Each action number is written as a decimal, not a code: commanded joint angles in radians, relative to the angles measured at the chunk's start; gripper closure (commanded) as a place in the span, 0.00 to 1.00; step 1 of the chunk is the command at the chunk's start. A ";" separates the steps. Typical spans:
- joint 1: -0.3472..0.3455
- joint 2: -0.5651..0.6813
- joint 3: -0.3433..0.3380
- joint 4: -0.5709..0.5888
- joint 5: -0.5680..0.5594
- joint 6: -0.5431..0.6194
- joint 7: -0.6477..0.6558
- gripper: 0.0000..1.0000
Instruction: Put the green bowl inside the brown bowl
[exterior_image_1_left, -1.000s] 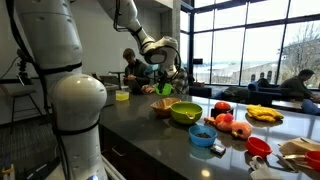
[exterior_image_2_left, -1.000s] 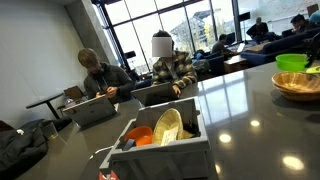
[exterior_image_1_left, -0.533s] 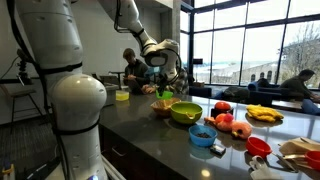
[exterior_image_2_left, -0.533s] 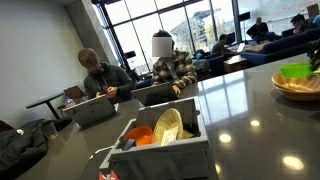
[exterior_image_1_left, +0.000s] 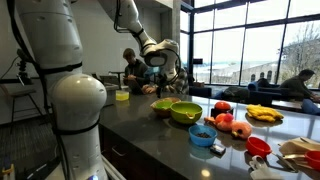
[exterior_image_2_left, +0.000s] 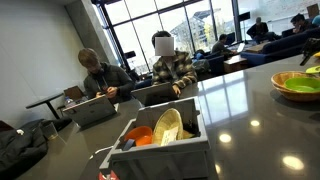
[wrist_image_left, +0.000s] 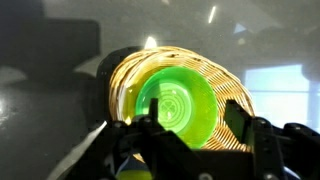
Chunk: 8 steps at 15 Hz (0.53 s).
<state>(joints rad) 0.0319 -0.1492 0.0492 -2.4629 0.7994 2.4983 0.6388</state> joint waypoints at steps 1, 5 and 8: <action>0.028 -0.082 0.044 -0.057 -0.002 0.054 0.023 0.00; 0.035 -0.061 0.064 -0.037 -0.014 0.058 0.013 0.00; 0.038 -0.093 0.073 -0.059 -0.014 0.064 0.018 0.00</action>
<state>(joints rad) 0.0699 -0.2412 0.1230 -2.5230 0.7883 2.5647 0.6546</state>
